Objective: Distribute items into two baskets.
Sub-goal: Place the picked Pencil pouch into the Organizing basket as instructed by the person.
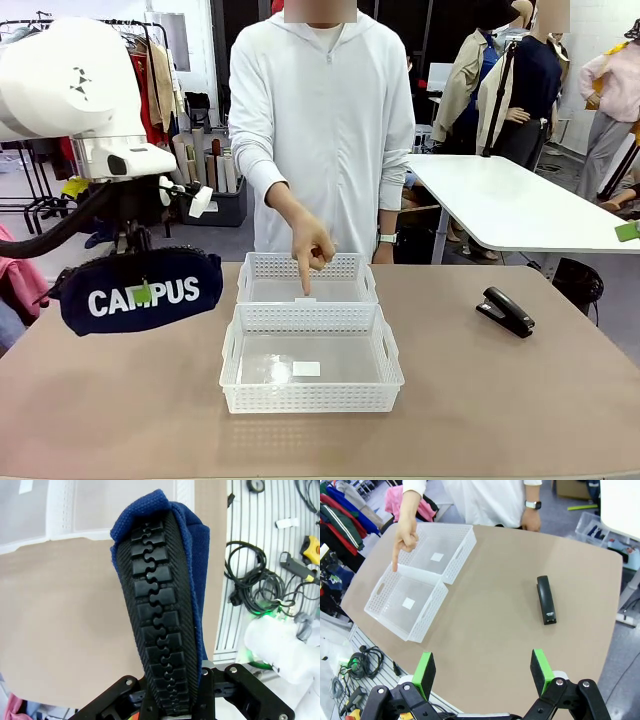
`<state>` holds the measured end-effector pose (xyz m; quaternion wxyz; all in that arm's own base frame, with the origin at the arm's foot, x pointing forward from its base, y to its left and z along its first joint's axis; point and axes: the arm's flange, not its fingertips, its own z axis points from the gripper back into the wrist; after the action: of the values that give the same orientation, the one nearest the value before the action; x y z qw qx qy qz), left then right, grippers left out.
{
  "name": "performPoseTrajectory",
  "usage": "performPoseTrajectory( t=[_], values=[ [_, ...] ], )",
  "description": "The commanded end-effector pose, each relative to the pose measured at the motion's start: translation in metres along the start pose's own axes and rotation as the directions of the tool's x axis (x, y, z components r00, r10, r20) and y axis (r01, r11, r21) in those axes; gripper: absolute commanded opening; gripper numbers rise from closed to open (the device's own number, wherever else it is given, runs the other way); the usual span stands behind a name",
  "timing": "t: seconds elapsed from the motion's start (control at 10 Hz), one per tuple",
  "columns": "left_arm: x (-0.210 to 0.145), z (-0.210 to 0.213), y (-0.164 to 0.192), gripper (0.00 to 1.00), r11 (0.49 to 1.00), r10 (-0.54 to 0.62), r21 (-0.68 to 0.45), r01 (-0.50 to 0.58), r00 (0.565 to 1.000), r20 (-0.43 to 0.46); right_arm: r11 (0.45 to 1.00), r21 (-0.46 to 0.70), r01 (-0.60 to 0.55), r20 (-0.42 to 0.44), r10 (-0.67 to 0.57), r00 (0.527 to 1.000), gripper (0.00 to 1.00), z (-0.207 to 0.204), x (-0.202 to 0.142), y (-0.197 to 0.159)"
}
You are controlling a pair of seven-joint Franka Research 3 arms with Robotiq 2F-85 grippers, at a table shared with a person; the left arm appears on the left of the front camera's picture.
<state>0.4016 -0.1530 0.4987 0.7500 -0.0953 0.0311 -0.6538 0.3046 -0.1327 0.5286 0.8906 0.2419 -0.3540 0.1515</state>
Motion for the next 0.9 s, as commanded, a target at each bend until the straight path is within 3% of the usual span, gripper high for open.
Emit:
performPoseTrajectory(
  t=[0.0,0.4,0.8],
  values=[
    [0.000,-0.002,-0.016,0.00,1.000,-0.010,0.019,0.010,1.000,0.025,1.000,0.021,-0.003,0.022,0.003,1.000,1.00,0.000,0.002,0.001],
    [0.021,-0.011,-0.023,0.00,1.000,-0.032,0.003,0.031,0.998,0.053,1.000,0.021,-0.003,0.022,0.003,1.000,1.00,0.000,0.002,0.001],
    [0.067,-0.035,-0.019,0.00,0.997,-0.072,-0.026,0.073,0.997,0.034,1.000,0.021,-0.003,0.022,0.003,1.000,1.00,0.000,0.002,0.001]
  ],
)
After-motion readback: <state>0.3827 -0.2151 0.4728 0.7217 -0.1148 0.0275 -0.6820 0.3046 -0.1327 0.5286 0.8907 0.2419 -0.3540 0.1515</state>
